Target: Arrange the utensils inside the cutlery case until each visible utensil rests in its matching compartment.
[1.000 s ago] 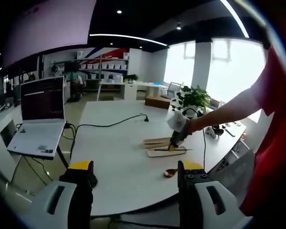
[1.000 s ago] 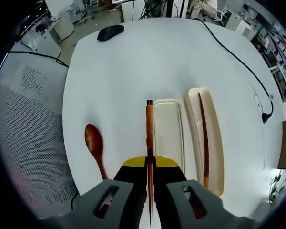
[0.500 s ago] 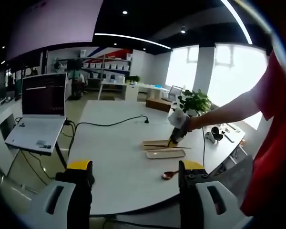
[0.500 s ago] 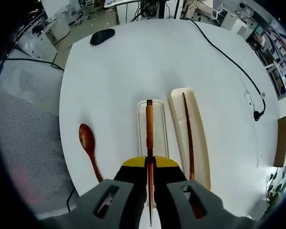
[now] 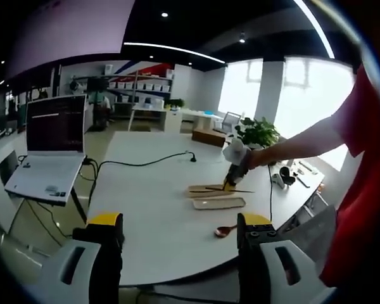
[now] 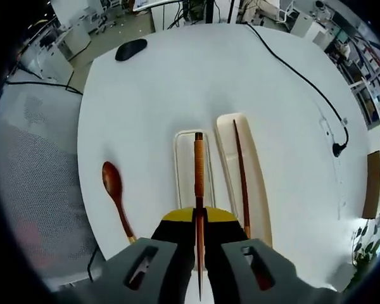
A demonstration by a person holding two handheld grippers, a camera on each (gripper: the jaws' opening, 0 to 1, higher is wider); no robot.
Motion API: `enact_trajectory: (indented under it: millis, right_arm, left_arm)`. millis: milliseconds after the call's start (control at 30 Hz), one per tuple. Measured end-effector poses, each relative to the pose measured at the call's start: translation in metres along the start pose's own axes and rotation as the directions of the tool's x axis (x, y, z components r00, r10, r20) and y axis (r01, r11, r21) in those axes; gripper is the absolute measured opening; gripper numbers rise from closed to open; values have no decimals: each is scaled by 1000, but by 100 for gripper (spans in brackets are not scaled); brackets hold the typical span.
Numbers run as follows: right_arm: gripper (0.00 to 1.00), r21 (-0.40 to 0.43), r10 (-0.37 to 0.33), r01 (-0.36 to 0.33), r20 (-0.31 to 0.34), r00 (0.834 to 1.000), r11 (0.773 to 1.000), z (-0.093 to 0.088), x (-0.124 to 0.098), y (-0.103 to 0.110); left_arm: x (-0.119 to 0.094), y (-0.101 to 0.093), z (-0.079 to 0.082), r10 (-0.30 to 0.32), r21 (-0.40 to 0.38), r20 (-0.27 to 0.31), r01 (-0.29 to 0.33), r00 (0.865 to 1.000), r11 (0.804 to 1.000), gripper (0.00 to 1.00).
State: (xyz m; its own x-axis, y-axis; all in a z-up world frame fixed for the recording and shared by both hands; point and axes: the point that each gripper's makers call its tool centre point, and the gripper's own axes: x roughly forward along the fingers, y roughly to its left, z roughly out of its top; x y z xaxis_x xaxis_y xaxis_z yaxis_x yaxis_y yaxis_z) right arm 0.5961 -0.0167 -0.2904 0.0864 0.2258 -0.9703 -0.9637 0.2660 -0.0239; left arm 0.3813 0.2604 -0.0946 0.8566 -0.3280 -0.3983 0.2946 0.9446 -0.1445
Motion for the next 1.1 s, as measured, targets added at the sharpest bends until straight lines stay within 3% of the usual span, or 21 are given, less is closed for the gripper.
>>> enact_trajectory:
  millis: [200, 700, 900, 1100]
  right_arm:
    - [0, -27, -4, 4, -2, 1000, 1000, 4, -3, -19]
    - [0, -65, 1, -1, 1, 1000, 998, 15, -12, -34]
    - [0, -84, 9, -7, 21, 1000, 996, 34, -19, -50]
    - [0, -114, 14, -13, 14, 1000, 993, 39, -14, -58]
  left_arm:
    - [0, 3, -3, 7, -8, -9, -7, 1000, 1000, 76]
    - [14, -2, -3, -8, -15, -20, 8, 1000, 1000, 76]
    - [15, -4, -4, -13, -7, -28, 13, 1000, 1000, 76]
    - [17, -5, -7, -18, -8, -43, 18, 999, 1000, 76]
